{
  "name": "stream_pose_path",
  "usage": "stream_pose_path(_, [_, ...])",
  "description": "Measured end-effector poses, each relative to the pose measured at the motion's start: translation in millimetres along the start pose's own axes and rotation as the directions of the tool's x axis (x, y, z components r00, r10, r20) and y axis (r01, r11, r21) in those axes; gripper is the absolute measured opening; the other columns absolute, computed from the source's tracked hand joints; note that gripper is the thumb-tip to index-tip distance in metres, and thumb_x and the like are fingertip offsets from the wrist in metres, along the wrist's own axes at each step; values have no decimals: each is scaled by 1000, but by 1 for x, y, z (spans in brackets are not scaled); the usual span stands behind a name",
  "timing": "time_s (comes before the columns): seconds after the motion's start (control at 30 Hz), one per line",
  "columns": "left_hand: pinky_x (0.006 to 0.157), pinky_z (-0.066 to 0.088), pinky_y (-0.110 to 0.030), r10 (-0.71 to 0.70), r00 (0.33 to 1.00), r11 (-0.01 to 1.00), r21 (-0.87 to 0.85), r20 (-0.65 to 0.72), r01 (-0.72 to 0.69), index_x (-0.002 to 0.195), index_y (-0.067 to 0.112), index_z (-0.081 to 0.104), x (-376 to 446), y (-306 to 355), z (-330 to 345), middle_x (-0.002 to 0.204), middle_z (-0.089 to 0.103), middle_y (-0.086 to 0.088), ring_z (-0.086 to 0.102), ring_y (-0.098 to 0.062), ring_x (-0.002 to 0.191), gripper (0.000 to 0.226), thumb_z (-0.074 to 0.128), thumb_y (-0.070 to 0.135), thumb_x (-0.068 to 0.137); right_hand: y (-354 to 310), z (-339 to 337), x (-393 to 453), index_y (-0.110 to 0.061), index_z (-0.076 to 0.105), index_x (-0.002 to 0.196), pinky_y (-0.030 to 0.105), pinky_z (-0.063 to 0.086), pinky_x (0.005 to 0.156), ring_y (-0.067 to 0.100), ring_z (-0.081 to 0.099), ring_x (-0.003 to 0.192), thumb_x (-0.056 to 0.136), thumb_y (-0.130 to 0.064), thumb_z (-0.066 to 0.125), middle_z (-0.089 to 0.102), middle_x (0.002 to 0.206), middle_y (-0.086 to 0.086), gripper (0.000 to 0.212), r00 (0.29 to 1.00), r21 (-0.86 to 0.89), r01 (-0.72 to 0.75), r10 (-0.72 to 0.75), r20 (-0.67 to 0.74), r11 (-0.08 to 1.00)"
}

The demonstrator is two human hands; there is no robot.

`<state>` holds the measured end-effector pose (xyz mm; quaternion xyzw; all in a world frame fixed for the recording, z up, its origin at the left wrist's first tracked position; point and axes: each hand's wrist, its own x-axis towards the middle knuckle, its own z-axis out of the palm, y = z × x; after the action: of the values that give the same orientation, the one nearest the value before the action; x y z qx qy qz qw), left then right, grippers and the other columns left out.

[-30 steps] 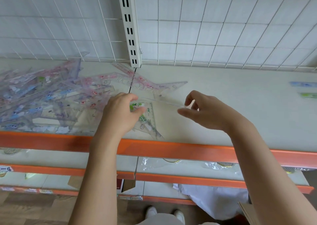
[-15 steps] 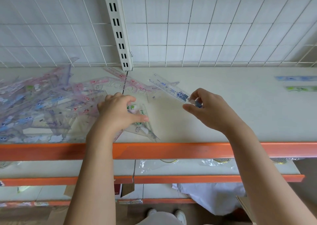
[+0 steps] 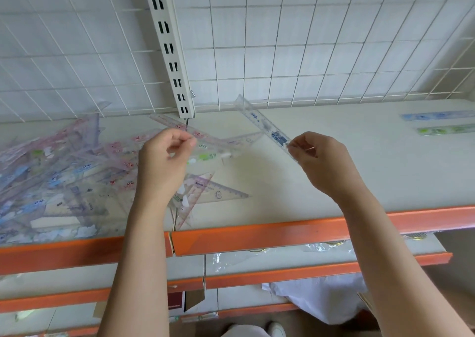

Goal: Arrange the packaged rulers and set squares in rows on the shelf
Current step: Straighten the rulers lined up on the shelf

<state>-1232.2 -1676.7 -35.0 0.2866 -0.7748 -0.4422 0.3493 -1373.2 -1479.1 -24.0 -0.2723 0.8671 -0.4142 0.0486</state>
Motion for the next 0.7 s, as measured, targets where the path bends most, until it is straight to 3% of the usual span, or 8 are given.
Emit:
stream_pose_path(0.1, [65,42,-6,20,999,991,-132,-49,-27,79,24,52,3,4,4,81,66,6,63,7,69,21,54,8,92,2,0,-3,-18,58,85,35,56,78,19,68,78,92,-11,53,67,85,2,12,995,264,-74,91,-51,962])
stream_pose_path(0.2, [65,44,-12,44,995,992,-118,-88,-54,82,25,46,6,3,11,81,68,5,63,6,70,19,48,12,96,2,-3,-10,-17,47,86,31,58,76,16,71,75,94,-2,48,64,98,7,17,987,496,-131,158,-13,858])
stream_pose_path(0.3, [66,46,-18,55,996,996,-71,-64,-59,89,20,43,2,2,20,86,70,-2,64,-1,72,8,44,19,97,5,-5,-18,-18,43,90,27,57,73,18,68,74,90,8,48,62,94,8,26,980,614,-163,200,8,773])
stream_pose_path(0.4, [53,42,-15,49,999,998,-39,-24,-49,94,17,38,-3,8,31,83,69,1,54,3,53,5,39,19,99,11,-9,-23,-17,48,101,22,57,70,15,65,74,92,6,44,58,91,4,25,973,609,-168,230,-24,775])
stream_pose_path(0.5, [53,53,-21,13,999,993,-119,32,-9,97,16,38,-4,16,39,77,62,5,63,-6,59,4,36,18,100,17,-16,-25,-13,48,117,24,55,67,14,61,66,97,-1,38,57,86,3,26,960,605,-184,273,-58,775])
stream_pose_path(0.6, [46,49,-22,1,997,992,-129,77,9,100,21,39,-5,25,51,72,51,3,62,-9,45,6,34,18,101,24,-27,-25,-15,53,108,26,51,64,14,61,63,97,-7,42,60,78,2,18,936,627,-181,328,-126,757])
stream_pose_path(0.7, [65,47,-30,21,991,1000,11,131,-23,117,24,44,-10,35,66,76,49,7,64,-16,61,20,39,23,99,34,-41,-25,-20,59,96,23,43,64,8,58,68,92,-12,52,70,78,-6,11,925,522,-195,333,-185,830])
